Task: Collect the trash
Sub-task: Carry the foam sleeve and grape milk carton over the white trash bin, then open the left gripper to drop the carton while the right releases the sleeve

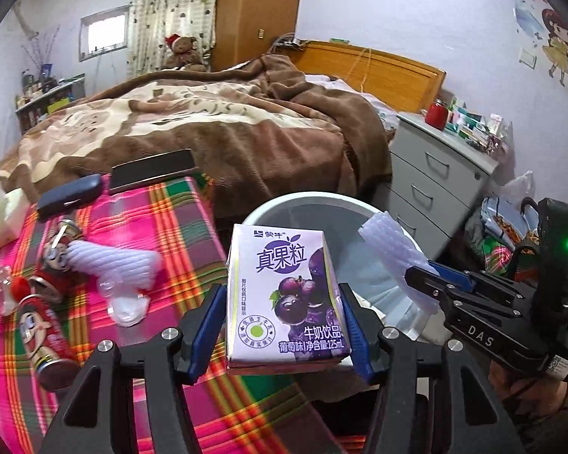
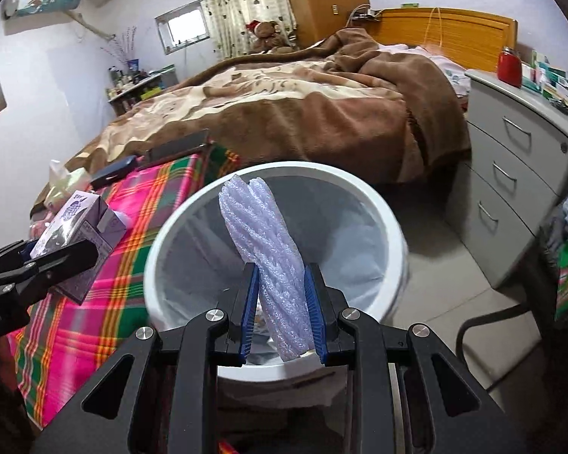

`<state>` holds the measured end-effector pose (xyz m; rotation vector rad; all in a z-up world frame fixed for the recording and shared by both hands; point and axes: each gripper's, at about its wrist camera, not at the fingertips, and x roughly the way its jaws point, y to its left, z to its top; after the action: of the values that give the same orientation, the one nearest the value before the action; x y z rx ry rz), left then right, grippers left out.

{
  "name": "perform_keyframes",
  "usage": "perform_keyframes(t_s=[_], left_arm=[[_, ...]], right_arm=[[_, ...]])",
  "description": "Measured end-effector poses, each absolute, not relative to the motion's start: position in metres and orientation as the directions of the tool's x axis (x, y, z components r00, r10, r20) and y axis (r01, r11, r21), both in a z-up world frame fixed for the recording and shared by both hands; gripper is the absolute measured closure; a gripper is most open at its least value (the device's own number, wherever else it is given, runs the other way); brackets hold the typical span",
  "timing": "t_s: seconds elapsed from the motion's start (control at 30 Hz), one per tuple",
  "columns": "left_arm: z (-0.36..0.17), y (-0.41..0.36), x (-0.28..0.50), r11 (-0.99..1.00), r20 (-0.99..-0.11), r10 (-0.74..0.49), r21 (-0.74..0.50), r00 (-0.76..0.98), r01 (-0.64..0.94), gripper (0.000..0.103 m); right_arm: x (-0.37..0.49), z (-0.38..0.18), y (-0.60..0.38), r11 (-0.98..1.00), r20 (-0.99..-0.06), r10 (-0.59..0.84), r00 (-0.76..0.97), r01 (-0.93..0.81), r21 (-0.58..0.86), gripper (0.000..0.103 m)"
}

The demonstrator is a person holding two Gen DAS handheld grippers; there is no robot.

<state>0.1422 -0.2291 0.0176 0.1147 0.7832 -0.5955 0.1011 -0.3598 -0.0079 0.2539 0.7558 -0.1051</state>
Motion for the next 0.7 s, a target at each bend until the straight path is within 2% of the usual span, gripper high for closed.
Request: perform_keyframes(t_s=[0.43, 0.53, 0.6, 0.63, 0.7], left_arm=[[0.002, -0.265, 0.164, 0.824, -0.71, -0.468, -0.137, 0.525, 0.55, 0.044], [0.0, -0.269, 0.166, 0.817, -0.713, -0.474, -0.138, 0.516, 0.561, 0.044], [0.0, -0.27, 0.167, 0.82, -0.711, -0.471, -0.135, 0.522, 0.557, 0.043], [0.001, -0.269, 0.166, 0.821, -0.707, -0.472, -0.135, 0.526, 0.555, 0.037], [0.002, -0.267, 0.166, 0.822, -0.702, -0.477, -0.143, 0.528, 0.552, 0.032]], right_arm=[[0.109, -0.012, -0.377, 0.967, -0.704, -0.046, 0.708, 0.207, 0.145, 0.076], [0.111, -0.014, -0.377, 0.969, -0.713, -0.049, 0.699, 0.206, 0.136, 0.073], [0.111, -0.016, -0.377, 0.97, -0.72, -0.066, 0.691, 0.215, 0.118, 0.067], [0.111, -0.016, -0.377, 0.969, -0.72, -0.069, 0.69, 0.217, 0.115, 0.064], [0.111, -0.017, -0.378, 0.968, -0.722, -0.075, 0.688, 0.224, 0.113, 0.045]])
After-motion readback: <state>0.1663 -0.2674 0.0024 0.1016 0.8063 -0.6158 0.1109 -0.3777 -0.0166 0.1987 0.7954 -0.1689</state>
